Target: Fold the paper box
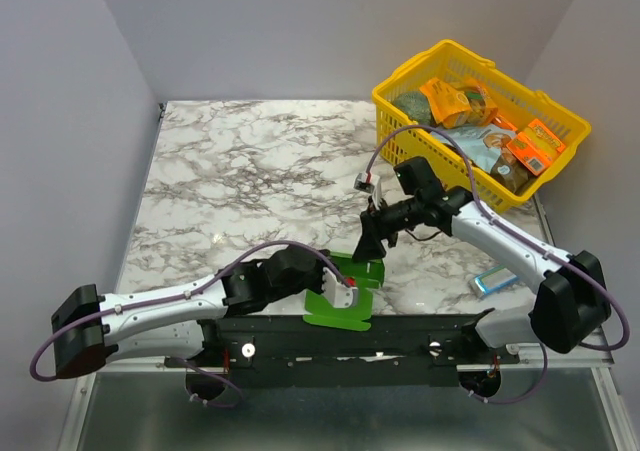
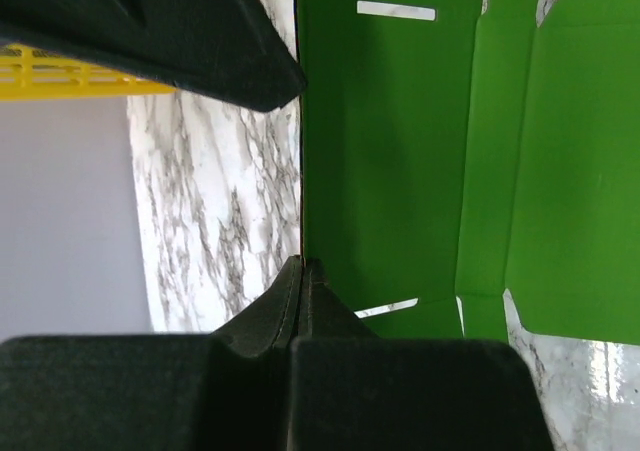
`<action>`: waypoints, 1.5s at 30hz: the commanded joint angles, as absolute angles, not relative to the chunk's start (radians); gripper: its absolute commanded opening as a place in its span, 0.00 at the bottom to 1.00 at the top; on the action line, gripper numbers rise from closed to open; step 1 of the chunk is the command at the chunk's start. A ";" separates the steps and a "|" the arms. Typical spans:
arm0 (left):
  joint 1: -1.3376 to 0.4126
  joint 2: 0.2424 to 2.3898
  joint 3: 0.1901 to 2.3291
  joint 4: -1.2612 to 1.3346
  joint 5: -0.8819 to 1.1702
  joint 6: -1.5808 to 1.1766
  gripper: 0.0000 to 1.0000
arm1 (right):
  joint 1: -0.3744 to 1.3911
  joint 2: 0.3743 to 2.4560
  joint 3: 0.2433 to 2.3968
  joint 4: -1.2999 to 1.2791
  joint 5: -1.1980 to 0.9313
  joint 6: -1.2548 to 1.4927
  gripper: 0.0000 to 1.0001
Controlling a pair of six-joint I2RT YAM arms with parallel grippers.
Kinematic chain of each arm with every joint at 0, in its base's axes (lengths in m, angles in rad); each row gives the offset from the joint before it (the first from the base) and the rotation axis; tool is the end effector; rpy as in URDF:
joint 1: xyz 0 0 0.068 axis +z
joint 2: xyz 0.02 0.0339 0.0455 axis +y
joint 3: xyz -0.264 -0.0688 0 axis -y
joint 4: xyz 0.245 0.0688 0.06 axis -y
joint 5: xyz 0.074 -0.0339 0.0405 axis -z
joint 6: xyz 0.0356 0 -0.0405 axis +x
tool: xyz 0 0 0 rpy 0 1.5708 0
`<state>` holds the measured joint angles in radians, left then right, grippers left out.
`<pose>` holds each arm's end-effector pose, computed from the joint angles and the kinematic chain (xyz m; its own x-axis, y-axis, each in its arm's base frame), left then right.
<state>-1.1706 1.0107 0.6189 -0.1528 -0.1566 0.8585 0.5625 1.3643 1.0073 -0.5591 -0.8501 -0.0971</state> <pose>0.0918 -0.2027 0.2425 0.5173 0.6961 -0.4979 0.7134 -0.0293 0.7002 0.2190 0.1697 0.2652 -0.5962 -0.4515 -0.6638 -0.8005 0.2717 0.5342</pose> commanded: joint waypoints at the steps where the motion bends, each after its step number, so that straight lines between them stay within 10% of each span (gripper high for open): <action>1: -1.239 0.973 0.546 -0.042 -0.251 0.922 0.00 | 0.580 1.404 0.988 -0.532 -0.864 -0.107 0.72; 32: -1.318 0.988 0.411 0.224 -0.288 0.881 0.01 | 0.776 1.454 0.936 -0.428 -0.483 -0.106 0.38; 45: -1.263 1.026 0.483 0.203 -0.294 0.717 0.44 | 0.799 1.482 0.923 -0.416 -0.365 -0.086 0.18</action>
<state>-1.2842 1.0252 0.4374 0.1722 -0.3180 0.7940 0.7868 1.4616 0.9379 -0.4294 -0.4343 -0.1001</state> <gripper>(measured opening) 0.383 0.239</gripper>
